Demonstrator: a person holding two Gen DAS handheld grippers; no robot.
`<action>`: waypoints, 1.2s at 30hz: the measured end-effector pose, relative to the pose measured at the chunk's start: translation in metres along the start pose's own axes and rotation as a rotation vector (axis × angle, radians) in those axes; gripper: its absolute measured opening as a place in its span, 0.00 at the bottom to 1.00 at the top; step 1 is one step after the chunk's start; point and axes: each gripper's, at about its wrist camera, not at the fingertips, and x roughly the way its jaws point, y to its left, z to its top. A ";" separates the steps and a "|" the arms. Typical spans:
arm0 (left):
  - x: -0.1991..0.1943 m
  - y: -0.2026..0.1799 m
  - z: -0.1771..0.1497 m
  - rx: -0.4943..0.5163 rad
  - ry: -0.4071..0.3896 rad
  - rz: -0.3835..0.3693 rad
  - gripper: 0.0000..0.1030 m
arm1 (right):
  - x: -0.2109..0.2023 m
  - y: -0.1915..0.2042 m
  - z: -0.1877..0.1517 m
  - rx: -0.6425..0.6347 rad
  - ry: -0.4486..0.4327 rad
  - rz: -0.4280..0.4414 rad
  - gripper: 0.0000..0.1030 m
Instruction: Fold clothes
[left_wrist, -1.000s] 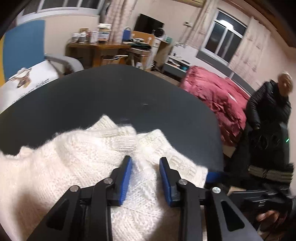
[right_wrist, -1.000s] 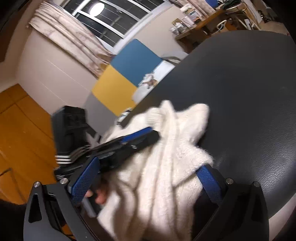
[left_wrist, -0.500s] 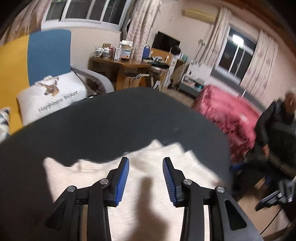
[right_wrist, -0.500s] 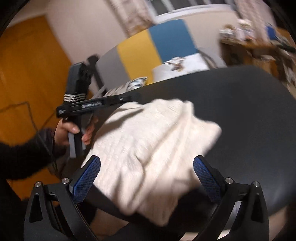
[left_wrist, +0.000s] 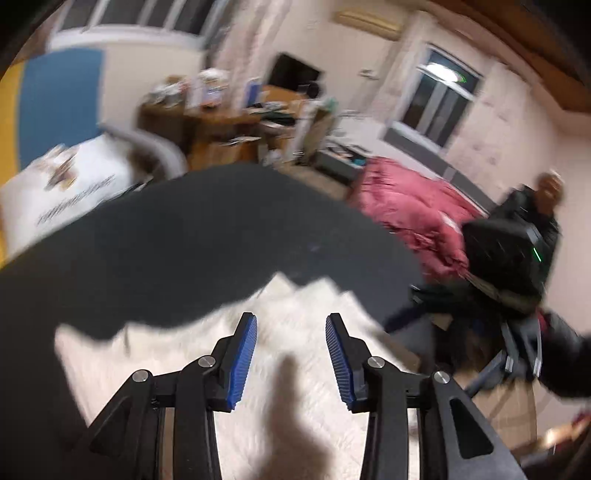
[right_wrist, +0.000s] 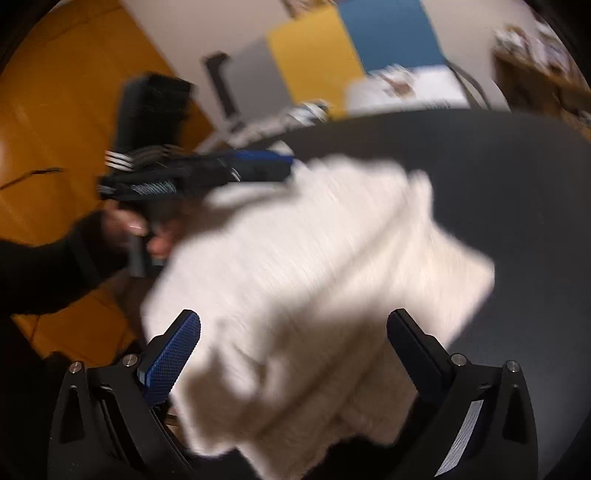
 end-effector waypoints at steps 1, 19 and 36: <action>0.004 0.002 0.009 0.024 0.013 -0.037 0.38 | -0.004 -0.003 0.008 0.002 -0.012 0.051 1.00; 0.139 0.037 0.083 0.139 0.549 -0.512 0.40 | 0.017 -0.001 -0.017 0.016 0.137 0.282 1.00; 0.131 0.010 0.053 0.140 0.385 -0.267 0.00 | 0.022 0.021 -0.065 -0.002 0.008 0.236 1.00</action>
